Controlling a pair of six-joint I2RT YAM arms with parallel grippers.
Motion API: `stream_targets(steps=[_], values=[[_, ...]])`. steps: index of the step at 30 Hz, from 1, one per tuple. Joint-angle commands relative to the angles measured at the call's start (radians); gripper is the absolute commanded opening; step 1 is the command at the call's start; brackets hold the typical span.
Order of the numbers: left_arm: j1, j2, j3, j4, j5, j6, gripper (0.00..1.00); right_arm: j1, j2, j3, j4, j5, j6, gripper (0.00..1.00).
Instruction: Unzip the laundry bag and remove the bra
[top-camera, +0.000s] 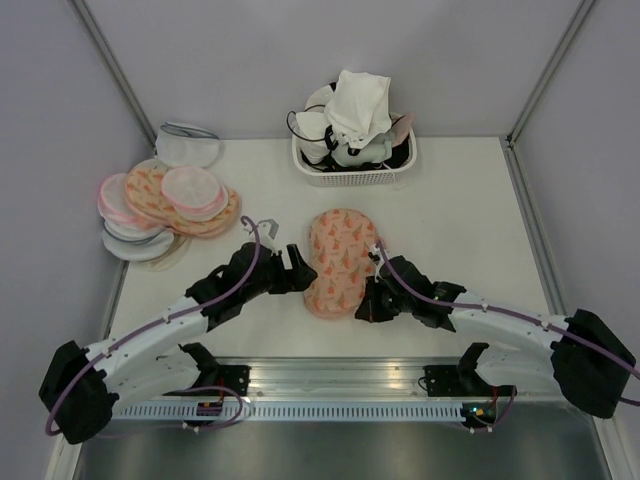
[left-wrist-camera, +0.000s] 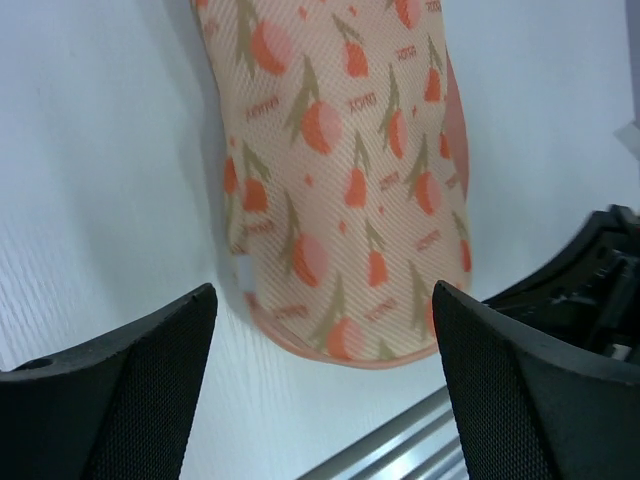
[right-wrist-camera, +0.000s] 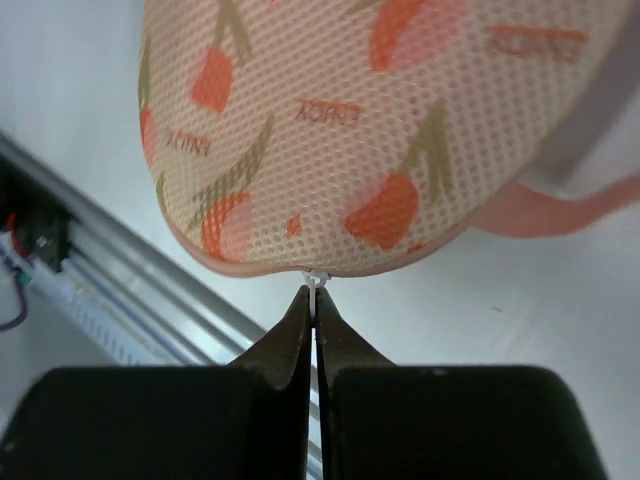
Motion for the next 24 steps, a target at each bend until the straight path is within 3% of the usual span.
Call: stream_targets(steps=[1, 5, 10, 20, 24], values=[[-0.018, -0.118, -0.110, -0.021, 0.001, -0.182, 0.91, 0.009, 0.103, -0.014, 0.329, -0.342, -0.015, 0.01], [-0.040, -0.196, -0.187, 0.002, 0.101, -0.313, 0.94, 0.019, 0.230, 0.006, 0.443, -0.359, -0.012, 0.00], [-0.098, -0.244, -0.262, 0.040, 0.099, -0.475, 0.95, 0.021, 0.341, 0.057, 0.585, -0.373, 0.013, 0.01], [-0.149, -0.187, -0.321, 0.129, -0.077, -0.638, 0.95, 0.068, 0.448, 0.123, 0.707, -0.394, 0.040, 0.00], [-0.150, -0.189, -0.356, 0.152, -0.213, -0.696, 0.88, 0.104, 0.433, 0.135, 0.666, -0.396, 0.011, 0.01]])
